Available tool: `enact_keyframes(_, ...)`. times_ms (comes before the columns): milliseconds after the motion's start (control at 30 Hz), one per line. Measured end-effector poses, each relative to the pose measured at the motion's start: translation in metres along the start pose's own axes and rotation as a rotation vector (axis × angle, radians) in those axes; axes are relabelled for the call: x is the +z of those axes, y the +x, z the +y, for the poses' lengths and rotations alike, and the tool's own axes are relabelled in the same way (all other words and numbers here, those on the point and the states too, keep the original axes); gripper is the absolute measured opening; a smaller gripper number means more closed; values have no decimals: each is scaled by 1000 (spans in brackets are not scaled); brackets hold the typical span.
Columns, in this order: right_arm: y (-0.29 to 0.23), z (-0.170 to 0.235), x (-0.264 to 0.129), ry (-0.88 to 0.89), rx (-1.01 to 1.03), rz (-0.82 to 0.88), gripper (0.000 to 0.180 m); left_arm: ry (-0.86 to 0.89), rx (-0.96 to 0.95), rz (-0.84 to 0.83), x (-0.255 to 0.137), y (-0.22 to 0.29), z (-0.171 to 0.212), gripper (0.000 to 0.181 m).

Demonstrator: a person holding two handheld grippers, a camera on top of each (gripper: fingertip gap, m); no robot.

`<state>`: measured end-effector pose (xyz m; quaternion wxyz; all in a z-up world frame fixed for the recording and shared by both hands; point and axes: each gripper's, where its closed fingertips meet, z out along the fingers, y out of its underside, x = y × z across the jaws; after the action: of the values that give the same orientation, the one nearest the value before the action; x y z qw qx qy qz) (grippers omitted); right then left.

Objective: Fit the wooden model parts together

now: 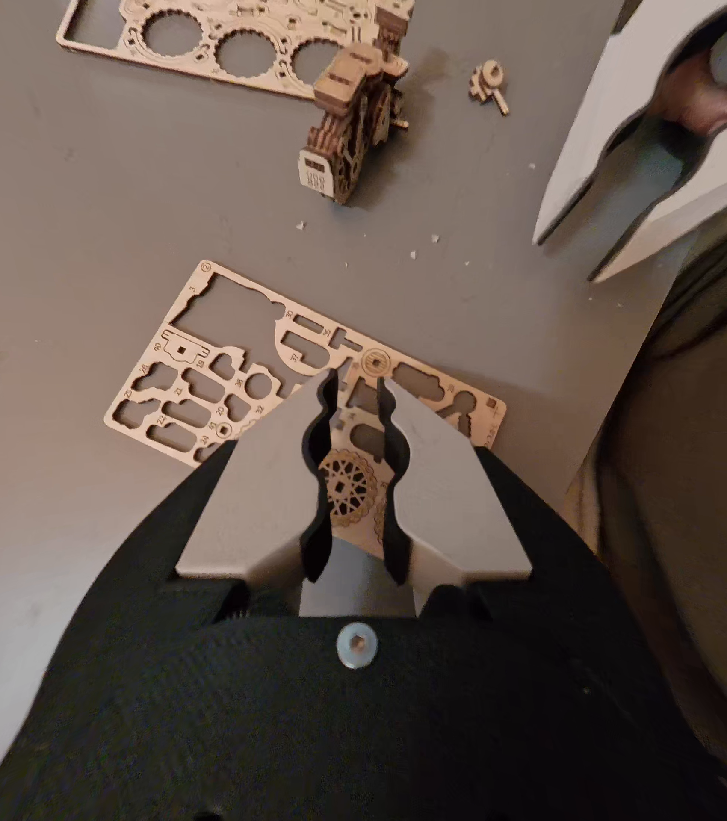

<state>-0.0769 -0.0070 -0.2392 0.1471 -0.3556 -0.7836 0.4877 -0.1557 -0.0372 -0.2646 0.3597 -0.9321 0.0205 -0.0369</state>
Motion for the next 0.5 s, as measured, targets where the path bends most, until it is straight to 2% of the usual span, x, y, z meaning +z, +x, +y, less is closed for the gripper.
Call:
enact_keyframes(133,-1,-1,-1,6,4,-8,22,-23,-17,29,7,-3,5,16)
enact_keyframes(400,-4,-1,0,5,1,-18,22,-17,-6,77,8,6,6,0)
enact_keyframes(500,-5,-1,-1,9,7,-21,22,-31,-19,116,6,13,9,0)
